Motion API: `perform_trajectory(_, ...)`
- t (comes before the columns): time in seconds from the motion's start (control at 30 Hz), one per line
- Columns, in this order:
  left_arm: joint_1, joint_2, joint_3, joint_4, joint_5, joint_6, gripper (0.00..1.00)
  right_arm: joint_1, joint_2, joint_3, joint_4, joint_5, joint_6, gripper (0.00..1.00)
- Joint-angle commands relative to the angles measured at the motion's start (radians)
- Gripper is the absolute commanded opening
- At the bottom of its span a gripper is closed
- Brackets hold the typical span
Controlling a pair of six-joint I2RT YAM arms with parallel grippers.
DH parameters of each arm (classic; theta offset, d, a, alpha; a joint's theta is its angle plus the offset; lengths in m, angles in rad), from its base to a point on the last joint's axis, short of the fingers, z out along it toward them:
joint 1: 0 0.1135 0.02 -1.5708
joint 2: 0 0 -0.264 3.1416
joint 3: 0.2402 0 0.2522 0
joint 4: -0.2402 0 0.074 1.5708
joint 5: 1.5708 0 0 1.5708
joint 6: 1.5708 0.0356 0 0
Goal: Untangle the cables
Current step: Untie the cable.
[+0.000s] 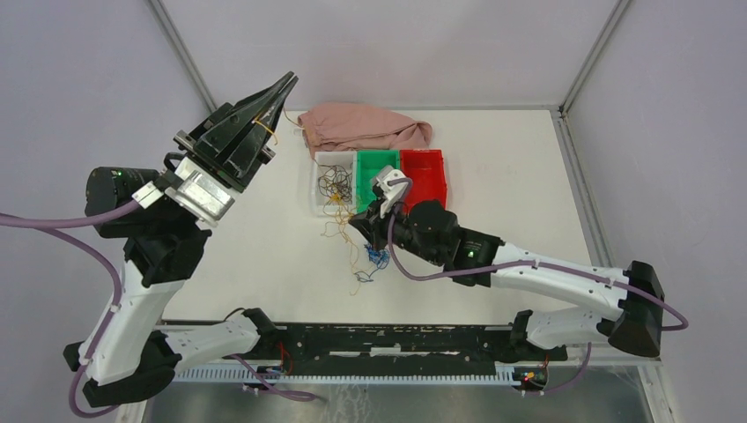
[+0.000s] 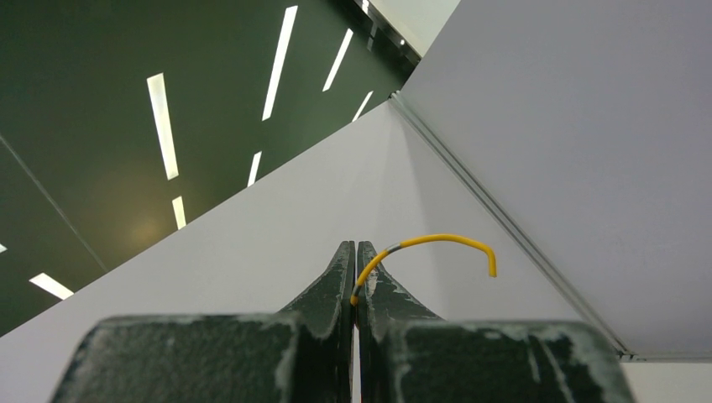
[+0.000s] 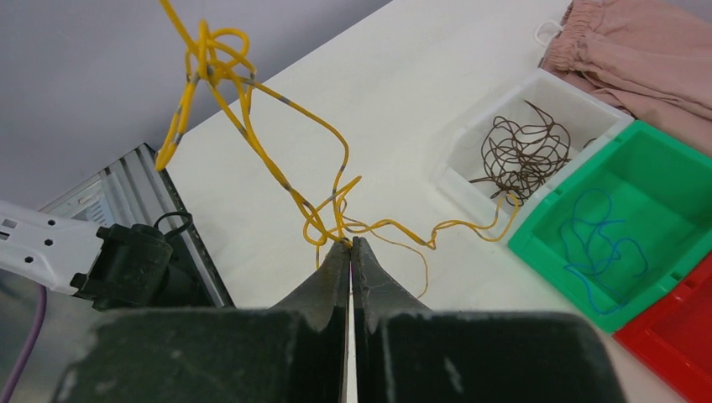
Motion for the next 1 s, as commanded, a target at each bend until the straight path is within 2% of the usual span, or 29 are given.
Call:
perform_trajectory(0.0,-0.004,-0.016,0.035,0.005,-0.016,0.031,0.03,0.007,-0.062,-0.018,0.011,0.077,-0.014,0.01)
perform_trajectory(0.23,-0.004,-0.036,0.038,-0.024,-0.059,0.111,0.03,0.006,-0.174,-0.102,-0.019,0.277,0.013,0.00)
perform_trajectory(0.4,-0.005,-0.050,0.042,0.016,-0.181,0.228,0.03,0.004,-0.231,-0.151,-0.078,0.398,0.047,0.00)
perform_trajectory(0.73,-0.005,-0.052,0.067,0.200,-0.269,0.344,0.03,0.001,-0.253,-0.198,-0.127,0.394,0.105,0.00)
perform_trajectory(0.87,-0.004,-0.051,0.095,0.150,-0.260,0.271,0.03,0.002,-0.261,-0.205,-0.109,0.339,0.120,0.01)
perform_trajectory(0.97,-0.005,-0.073,0.083,0.055,-0.155,0.187,0.03,0.001,-0.244,-0.169,-0.080,0.200,0.123,0.14)
